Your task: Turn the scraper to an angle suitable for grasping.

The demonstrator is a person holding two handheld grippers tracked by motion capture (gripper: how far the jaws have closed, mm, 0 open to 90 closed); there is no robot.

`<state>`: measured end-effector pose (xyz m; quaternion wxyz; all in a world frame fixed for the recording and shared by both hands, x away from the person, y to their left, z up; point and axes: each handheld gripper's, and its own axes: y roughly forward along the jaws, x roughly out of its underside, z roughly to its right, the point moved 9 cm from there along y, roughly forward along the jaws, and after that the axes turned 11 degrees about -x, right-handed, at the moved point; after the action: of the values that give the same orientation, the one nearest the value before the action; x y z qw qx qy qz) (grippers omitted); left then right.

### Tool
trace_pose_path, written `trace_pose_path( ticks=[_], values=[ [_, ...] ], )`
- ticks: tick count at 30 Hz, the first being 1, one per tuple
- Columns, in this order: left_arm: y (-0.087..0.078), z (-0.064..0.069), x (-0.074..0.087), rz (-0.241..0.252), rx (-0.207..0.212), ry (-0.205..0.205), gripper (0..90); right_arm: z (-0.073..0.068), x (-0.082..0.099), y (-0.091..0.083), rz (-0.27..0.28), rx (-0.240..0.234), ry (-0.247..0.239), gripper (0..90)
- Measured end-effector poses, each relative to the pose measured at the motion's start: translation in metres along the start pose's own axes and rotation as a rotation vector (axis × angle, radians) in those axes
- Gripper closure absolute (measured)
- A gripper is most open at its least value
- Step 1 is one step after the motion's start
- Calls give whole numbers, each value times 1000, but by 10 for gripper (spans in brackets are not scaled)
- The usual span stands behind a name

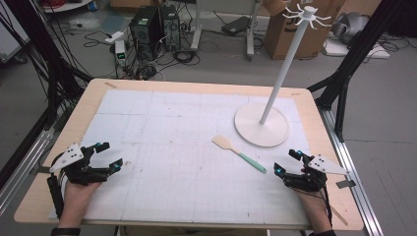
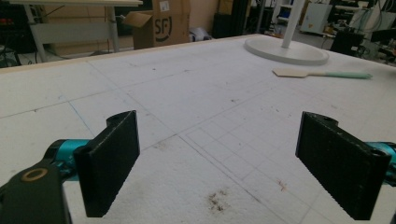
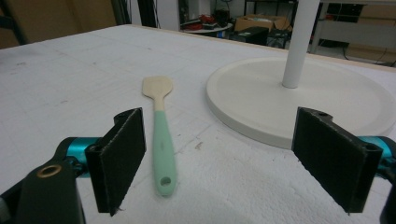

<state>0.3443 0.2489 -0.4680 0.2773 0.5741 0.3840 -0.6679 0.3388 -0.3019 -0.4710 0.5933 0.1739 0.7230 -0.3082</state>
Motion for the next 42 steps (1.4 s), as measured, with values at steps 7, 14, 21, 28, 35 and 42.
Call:
trace_pose_path(
  ticks=[7,14,21,28,35,42],
  values=[
    [-1,-1,-1,9,-7,-5,140,1,0,0,4,3,2,168],
    [-1,0,-1,11,-7,1,140,1,-1,-1,7,6,5,168],
    [-1,1,0,11,-6,14,140,0,-2,0,-25,-3,-1,238],
    [-1,1,0,10,-9,17,140,1,-8,9,-59,-27,2,317],
    [-1,1,0,9,-9,22,140,-4,-20,31,-109,-75,-17,354],
    [-1,1,0,8,-10,25,140,-10,-27,61,-178,-129,-25,386]
  ],
)
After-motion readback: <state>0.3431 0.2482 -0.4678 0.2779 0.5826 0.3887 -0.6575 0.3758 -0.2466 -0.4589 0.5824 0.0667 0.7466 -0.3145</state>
